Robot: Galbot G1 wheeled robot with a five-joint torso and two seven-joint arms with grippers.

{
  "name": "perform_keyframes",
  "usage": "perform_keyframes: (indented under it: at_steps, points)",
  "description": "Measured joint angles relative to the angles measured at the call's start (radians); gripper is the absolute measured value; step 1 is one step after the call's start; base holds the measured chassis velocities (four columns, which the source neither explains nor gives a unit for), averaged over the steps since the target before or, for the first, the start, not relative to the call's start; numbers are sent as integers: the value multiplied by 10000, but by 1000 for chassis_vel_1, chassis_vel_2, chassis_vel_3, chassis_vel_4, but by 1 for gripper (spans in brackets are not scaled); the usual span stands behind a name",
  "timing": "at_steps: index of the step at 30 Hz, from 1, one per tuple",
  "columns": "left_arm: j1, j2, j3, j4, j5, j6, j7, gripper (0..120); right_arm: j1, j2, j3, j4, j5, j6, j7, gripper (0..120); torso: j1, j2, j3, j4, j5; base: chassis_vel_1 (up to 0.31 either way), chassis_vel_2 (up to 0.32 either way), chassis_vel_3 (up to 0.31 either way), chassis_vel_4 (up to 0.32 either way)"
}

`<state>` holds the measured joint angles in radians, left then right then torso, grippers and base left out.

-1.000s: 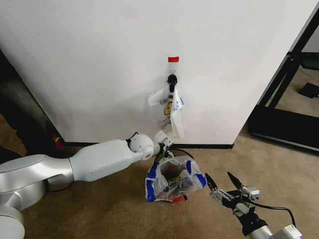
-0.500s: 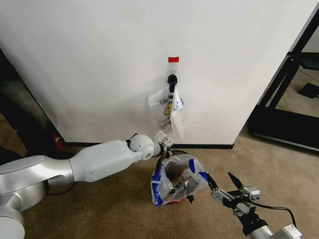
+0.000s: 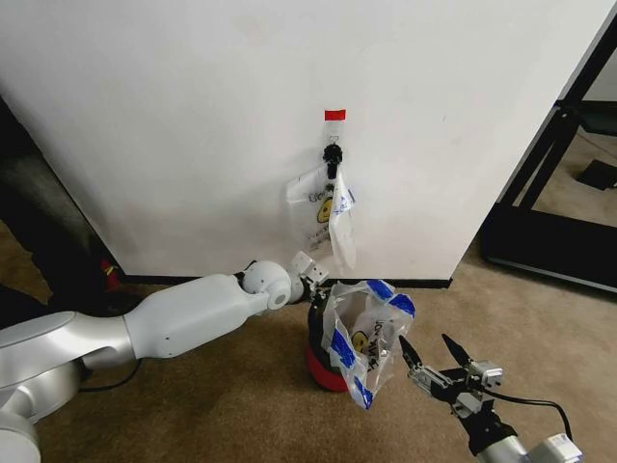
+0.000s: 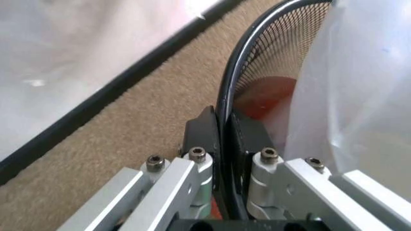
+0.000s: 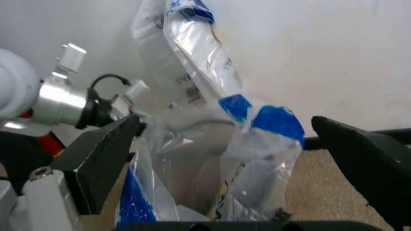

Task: Pick up the garbage bag from the wall and place it over the trash bin.

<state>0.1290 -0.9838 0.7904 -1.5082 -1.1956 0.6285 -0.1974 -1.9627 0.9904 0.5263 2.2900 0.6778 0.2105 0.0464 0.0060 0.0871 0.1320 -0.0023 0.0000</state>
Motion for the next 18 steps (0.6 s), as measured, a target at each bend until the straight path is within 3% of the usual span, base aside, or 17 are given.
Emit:
perform_keyframes:
  at_steps: [8,18]
  points:
    - [1472,494,-2550,-1021,-746,439,-1400,4,149,-25,-88,35,12,-94,101,100,0,0,-1,-1,-1,0,0,0,0]
    - [3919,1123,-4851,-2313,-1102,577,-2549,4,257,-107,-190,126,-8,-210,227,100,0,0,-1,2,-1,0,0,0,0]
